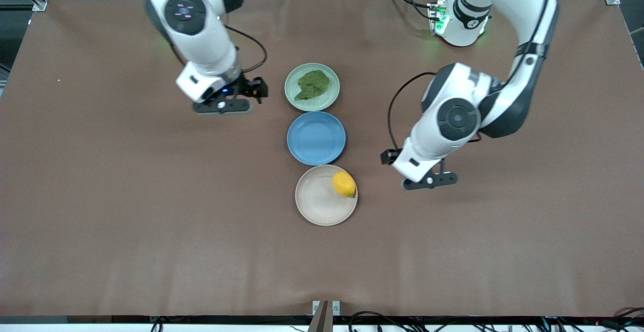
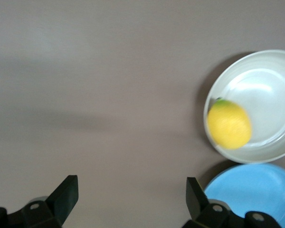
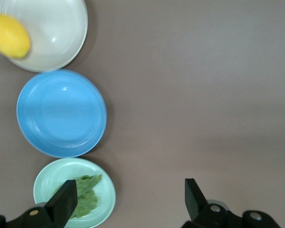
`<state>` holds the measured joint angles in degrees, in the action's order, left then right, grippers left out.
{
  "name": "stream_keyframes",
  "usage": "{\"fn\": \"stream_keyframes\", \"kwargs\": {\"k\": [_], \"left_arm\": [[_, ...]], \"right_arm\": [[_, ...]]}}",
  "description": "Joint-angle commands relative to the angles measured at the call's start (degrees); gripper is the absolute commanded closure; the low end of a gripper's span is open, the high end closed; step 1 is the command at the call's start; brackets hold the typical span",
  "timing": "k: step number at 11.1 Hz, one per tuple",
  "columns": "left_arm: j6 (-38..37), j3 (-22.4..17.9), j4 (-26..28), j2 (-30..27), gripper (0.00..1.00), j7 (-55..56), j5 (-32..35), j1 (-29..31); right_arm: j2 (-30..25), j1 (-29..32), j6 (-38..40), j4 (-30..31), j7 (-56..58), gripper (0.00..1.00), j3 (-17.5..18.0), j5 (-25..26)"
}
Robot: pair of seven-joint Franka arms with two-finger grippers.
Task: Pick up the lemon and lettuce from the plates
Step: 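Move the right gripper toward the lettuce while the left gripper approaches the lemon, then lower the right gripper onto the lettuce while the left gripper grasps the lemon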
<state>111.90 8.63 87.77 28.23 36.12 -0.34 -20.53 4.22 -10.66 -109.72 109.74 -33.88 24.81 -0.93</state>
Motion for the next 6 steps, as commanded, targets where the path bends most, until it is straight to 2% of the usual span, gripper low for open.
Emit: {"fn": "stream_keyframes", "kwargs": {"k": [1, 3, 6], "left_arm": [[10.67, -0.64, -3.56, 7.52, 0.00, 10.96, -1.06, -4.07], [16.92, -0.99, -4.62, 10.96, 0.00, 15.37, -0.63, -6.10], [23.51, -1.42, -4.71, 13.51, 0.00, 19.06, -0.62, -7.85]], "right_arm": [[2.79, -2.86, -7.69, 5.57, -11.61, 0.00, 5.58, -0.22], [4.56, -7.77, -11.98, 7.66, -17.43, 0.00, 5.69, 0.05], [6.66, -14.19, -26.21, 15.22, -27.01, 0.00, 5.69, 0.92]]}}
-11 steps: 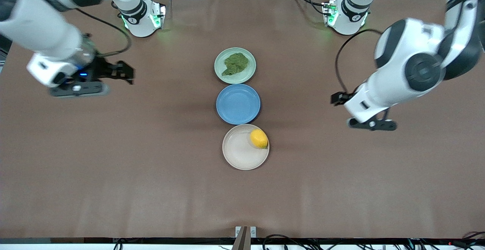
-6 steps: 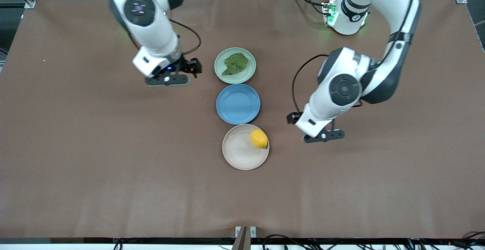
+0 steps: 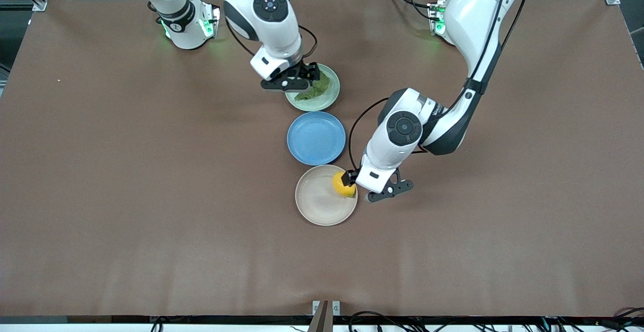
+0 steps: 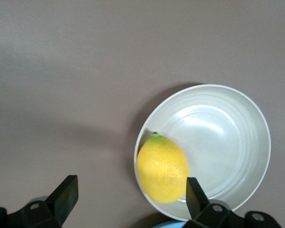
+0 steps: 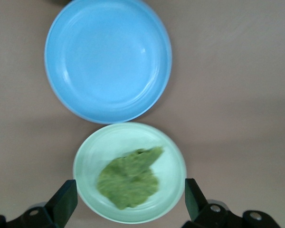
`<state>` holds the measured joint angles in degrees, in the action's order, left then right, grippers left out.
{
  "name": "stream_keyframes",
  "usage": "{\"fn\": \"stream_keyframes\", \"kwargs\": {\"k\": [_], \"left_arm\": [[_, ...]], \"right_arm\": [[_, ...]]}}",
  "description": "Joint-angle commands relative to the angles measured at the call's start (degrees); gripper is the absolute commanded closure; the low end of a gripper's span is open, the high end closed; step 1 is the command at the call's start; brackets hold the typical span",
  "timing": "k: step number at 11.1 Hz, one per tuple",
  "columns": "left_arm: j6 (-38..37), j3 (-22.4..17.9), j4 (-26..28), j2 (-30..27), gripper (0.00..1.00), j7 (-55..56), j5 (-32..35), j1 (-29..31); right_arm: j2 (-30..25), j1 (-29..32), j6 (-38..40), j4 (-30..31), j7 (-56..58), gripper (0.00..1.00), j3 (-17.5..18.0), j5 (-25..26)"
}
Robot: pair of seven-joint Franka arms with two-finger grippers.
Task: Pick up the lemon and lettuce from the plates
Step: 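Lower the right gripper onto the lettuce while the left gripper grasps the lemon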
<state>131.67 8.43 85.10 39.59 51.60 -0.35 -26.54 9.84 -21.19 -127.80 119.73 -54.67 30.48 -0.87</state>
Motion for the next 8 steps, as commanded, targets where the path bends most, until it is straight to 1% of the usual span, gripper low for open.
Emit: {"fn": "stream_keyframes", "kwargs": {"k": [1, 2, 3, 5, 6, 8], "left_arm": [[6.55, -1.75, -1.96, 2.85, 0.00, 4.99, -0.62, -2.63], [8.23, -1.84, -1.96, 3.90, 0.00, 5.26, -0.62, -3.16], [9.81, -1.93, -1.96, 4.78, 0.00, 5.35, -0.62, -3.77], [10.97, -1.93, -1.96, 6.37, 0.00, 6.23, -0.10, -4.65], [11.76, -1.93, -1.96, 7.16, 0.00, 6.32, 0.34, -4.92], [12.90, -2.71, -1.96, 8.04, 0.00, 6.32, 0.52, -5.88]], "right_arm": [[2.45, -4.81, -9.04, 6.12, -6.33, 0.00, 0.01, 1.74], [3.59, -5.52, -9.14, 6.65, -7.72, 0.00, 0.01, 3.57], [5.26, -6.14, -9.40, 6.75, -10.61, 0.00, 0.71, 6.55], [9.38, -7.72, -13.77, 6.75, -17.81, 0.00, 0.89, 12.09], [11.23, -7.99, -14.49, 6.66, -19.58, 0.00, 0.89, 14.47], [13.52, -8.78, -15.55, 6.57, -22.40, 0.00, 0.80, 17.99]]}}
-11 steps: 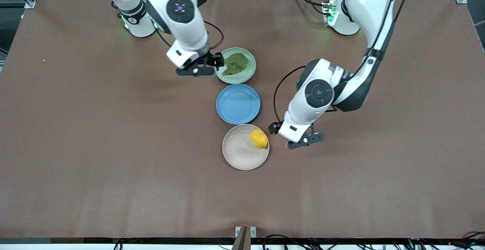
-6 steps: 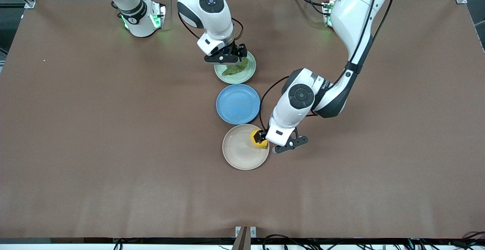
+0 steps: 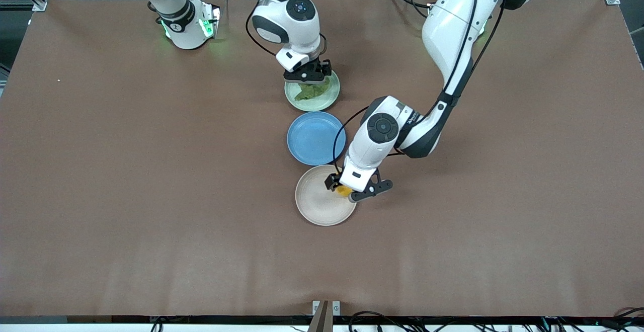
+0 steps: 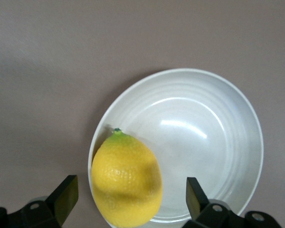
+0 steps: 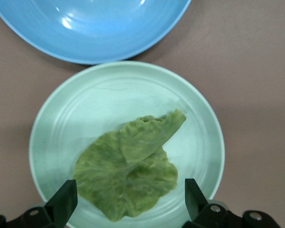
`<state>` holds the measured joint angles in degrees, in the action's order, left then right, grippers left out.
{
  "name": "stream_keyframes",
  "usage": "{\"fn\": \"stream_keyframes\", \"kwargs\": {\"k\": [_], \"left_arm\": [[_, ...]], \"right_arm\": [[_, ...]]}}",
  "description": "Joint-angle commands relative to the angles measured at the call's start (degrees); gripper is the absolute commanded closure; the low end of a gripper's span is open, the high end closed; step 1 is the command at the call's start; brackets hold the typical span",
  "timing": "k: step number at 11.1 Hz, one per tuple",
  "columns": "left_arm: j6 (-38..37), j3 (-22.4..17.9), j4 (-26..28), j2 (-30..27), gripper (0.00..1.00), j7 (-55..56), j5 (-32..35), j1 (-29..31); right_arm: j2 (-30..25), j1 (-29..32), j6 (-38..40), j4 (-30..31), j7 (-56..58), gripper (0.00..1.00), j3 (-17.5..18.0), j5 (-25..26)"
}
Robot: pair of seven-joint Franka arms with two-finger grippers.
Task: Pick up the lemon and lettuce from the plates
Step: 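Lower the right gripper onto the lettuce while the left gripper grasps the lemon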
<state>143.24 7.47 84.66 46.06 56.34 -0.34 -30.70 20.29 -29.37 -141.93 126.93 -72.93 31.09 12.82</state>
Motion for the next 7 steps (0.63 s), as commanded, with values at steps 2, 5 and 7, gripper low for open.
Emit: {"fn": "stream_keyframes", "kwargs": {"k": [2, 5, 7], "left_arm": [[1.60, -3.33, -1.52, 1.84, 0.00, 1.93, 0.61, -3.05], [4.24, -6.76, -1.34, 2.54, 0.53, 2.11, 0.52, -5.69], [4.24, -6.76, -1.25, 2.54, 0.97, 2.11, 0.52, -5.78]], "right_arm": [[5.10, -0.69, -3.07, -0.63, -6.77, 0.02, 0.20, 7.73], [6.87, -0.60, -4.05, -0.98, -8.72, 0.10, -0.06, 10.99], [8.01, -0.60, -6.68, -1.07, -9.33, 0.15, -0.32, 11.08]]}}
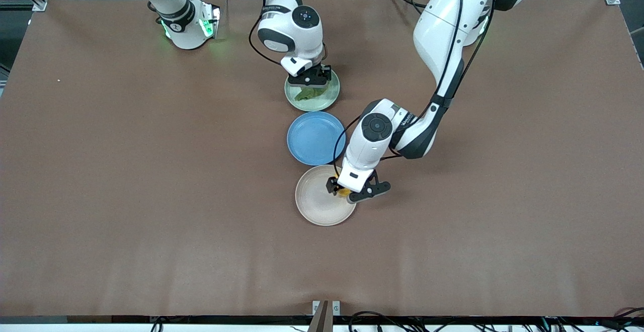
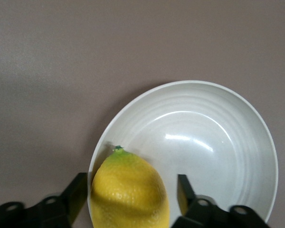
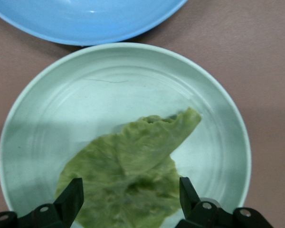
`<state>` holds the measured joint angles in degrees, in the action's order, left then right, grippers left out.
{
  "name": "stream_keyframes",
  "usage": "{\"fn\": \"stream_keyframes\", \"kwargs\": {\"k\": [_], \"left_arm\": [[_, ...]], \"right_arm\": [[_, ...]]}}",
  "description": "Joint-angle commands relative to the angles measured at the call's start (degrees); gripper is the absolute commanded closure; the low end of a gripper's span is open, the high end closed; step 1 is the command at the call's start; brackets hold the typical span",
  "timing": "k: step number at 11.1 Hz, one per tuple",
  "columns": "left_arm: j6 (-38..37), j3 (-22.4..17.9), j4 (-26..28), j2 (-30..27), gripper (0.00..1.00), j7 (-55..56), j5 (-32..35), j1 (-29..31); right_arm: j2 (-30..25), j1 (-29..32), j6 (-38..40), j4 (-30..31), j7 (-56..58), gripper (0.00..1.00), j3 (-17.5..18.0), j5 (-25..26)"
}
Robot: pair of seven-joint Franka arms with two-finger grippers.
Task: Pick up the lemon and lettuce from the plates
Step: 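Lower the right gripper onto the lettuce while the left gripper grasps the lemon, then lift the lettuce with the right gripper while the left gripper lifts the lemon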
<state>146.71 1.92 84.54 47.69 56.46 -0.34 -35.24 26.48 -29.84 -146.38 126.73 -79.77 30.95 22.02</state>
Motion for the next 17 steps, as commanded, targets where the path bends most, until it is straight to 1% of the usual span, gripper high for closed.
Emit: {"fn": "stream_keyframes", "kwargs": {"k": [1, 3, 4, 5, 6, 7, 8, 10, 11, 13, 15, 16, 17], "left_arm": [[0.77, -1.21, -0.95, 1.00, 1.00, 1.99, 0.52, -1.24], [0.68, -1.21, -0.95, 1.00, 1.00, 1.73, 0.60, -1.33], [0.68, -1.21, -0.95, 0.57, 1.00, 1.64, 0.60, -1.06], [0.42, -1.21, -0.87, -0.13, 1.00, 1.55, 0.69, -0.71], [-0.71, -1.21, -0.78, -1.27, 1.00, 1.55, 0.69, -0.36], [-4.64, -1.21, -0.78, -3.11, 1.00, 1.20, 0.78, 0.60], [-8.33, -1.13, -0.78, -4.61, 1.00, -0.10, 0.78, 1.31], [-13.44, -0.78, -0.78, -7.25, 1.00, -3.01, 0.69, 2.89], [-15.56, -0.77, -0.78, -8.39, 1.00, -4.32, 0.26, 3.50], [-23.88, -0.34, -0.69, -11.11, 1.00, -12.38, -0.27, 6.83], [-32.32, -0.34, 0.18, -13.31, 1.00, -22.92, -2.11, 11.40], [-34.45, -0.34, 1.23, -14.63, 1.00, -26.01, -2.29, 14.12], [-34.73, -0.34, 4.55, -16.56, 1.00, -29.09, -2.21, 16.06]], "right_arm": [[2.16, -0.13, -2.25, -1.47, -2.58, 0.19, -0.19, 2.06], [3.13, -0.22, -2.25, -2.01, -2.67, 0.33, -0.28, 2.49], [3.31, -0.22, -2.25, -2.01, -2.67, 0.42, -0.37, 3.45], [3.40, -0.30, -2.25, -2.01, -2.67, 0.57, -0.80, 3.81], [3.31, -0.22, -2.25, -2.10, -3.02, 0.77, -0.89, 3.73], [3.14, -0.22, -2.16, -2.36, -3.98, 0.94, -1.15, 3.90], [2.79, -0.13, -1.55, -2.79, -3.99, 1.00, -1.33, 3.82], [0.42, 0.66, -1.28, -3.15, -3.46, 1.00, -1.33, 3.64], [-1.33, 1.79, 0.72, -3.32, -3.02, 1.00, -1.33, 3.55], [-3.54, 3.73, 5.55, -5.25, -1.80, 1.00, -0.98, 3.03], [-5.12, 6.01, 6.28, -5.44, 0.57, 1.00, -0.81, 1.98], [-6.26, 6.89, 7.41, -5.87, 4.24, 1.00, -0.81, -1.34], [-7.75, 7.95, 11.42, -7.70, 9.50, 1.00, -0.89, -5.98]]}}
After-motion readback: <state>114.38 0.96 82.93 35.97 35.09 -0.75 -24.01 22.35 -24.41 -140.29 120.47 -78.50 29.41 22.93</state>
